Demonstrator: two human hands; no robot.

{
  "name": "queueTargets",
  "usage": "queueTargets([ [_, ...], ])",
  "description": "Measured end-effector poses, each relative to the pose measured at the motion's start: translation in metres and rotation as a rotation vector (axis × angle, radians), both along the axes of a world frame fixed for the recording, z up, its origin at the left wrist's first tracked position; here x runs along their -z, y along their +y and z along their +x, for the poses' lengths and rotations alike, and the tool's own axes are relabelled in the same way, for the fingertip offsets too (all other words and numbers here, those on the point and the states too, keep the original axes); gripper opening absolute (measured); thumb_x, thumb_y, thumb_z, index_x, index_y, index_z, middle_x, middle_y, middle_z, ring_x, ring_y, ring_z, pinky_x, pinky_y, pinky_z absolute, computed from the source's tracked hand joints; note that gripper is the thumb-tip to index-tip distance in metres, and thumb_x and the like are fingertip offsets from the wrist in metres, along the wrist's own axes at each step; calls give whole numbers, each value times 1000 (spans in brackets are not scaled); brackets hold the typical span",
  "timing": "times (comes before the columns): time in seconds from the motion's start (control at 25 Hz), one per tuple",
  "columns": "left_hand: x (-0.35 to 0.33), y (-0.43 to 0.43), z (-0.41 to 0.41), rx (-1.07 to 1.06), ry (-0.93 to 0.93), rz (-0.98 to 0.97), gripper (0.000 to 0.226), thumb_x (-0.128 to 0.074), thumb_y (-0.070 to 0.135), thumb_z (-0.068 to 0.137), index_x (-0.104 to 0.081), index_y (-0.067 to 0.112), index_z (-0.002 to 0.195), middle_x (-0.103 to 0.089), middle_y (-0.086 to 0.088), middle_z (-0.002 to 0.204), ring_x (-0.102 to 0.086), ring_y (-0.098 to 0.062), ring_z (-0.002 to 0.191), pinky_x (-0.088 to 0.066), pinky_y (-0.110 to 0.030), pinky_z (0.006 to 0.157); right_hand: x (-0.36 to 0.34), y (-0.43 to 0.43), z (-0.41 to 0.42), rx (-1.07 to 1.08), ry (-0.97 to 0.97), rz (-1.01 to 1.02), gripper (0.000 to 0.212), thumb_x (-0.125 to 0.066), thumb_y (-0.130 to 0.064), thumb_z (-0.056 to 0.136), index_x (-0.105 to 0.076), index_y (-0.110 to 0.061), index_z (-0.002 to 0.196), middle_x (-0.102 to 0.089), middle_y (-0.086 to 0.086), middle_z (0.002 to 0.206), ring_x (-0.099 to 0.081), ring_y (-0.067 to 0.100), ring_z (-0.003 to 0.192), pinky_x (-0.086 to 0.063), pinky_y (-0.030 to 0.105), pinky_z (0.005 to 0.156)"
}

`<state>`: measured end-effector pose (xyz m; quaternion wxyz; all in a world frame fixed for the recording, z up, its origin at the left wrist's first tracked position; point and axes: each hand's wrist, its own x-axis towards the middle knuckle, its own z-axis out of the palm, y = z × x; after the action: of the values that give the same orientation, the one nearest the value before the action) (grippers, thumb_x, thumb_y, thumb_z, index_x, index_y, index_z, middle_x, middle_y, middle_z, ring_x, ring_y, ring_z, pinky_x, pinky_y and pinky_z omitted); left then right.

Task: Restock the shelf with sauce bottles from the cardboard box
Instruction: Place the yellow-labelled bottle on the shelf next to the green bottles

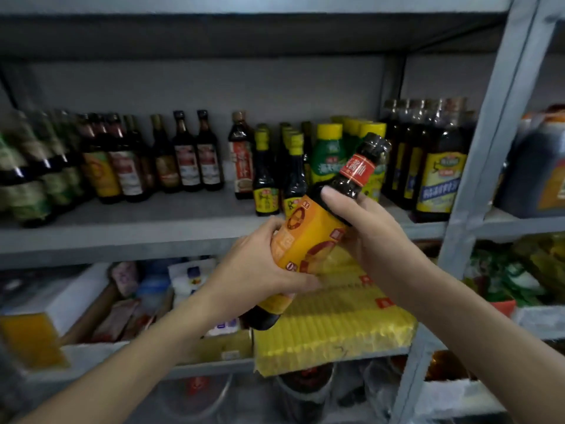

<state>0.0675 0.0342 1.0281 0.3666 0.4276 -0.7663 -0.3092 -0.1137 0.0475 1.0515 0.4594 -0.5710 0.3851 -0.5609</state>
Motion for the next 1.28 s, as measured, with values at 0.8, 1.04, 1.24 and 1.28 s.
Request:
queueTargets([
  [0.8, -25, -160, 356, -140, -40, -27, 62, -86, 48, 61, -51, 47, 112, -70, 17, 94, -67, 6, 78, -55, -19, 72, -32, -181, 373, 28, -58, 0, 35, -76, -26, 83, -68, -7, 111, -78, 7, 94, -75, 9, 78, -55, 14, 58],
  [1.04, -9, -206, 390, -168, 59, -45, 59, -86, 35, 69, -53, 34, 118, -72, 11, 99, -69, 0, 87, -57, -29, 82, -29, -231, 406, -104, 197, 27, 42, -80, -27, 81, -64, -16, 117, -77, 1, 103, -74, 12, 94, -59, 24, 76],
  [1.24, -1, -237, 412, -126, 128, -17, 58, -82, 29, 75, -50, 41, 121, -71, 17, 108, -69, -2, 99, -54, -33, 92, -19, -264, 429, -184, 290, 88, 27, -81, -15, 81, -73, -13, 106, -78, 6, 100, -75, 18, 92, -59, 21, 71],
  [1.28, 2, -241, 416, -127, 139, -12, 58, -82, 26, 76, -48, 44, 120, -71, 19, 109, -68, 0, 100, -54, -30, 92, -16, -270, 434, -176, 296, 78, 27, -82, -14, 79, -74, -12, 105, -78, 6, 99, -75, 19, 92, -59, 23, 73],
])
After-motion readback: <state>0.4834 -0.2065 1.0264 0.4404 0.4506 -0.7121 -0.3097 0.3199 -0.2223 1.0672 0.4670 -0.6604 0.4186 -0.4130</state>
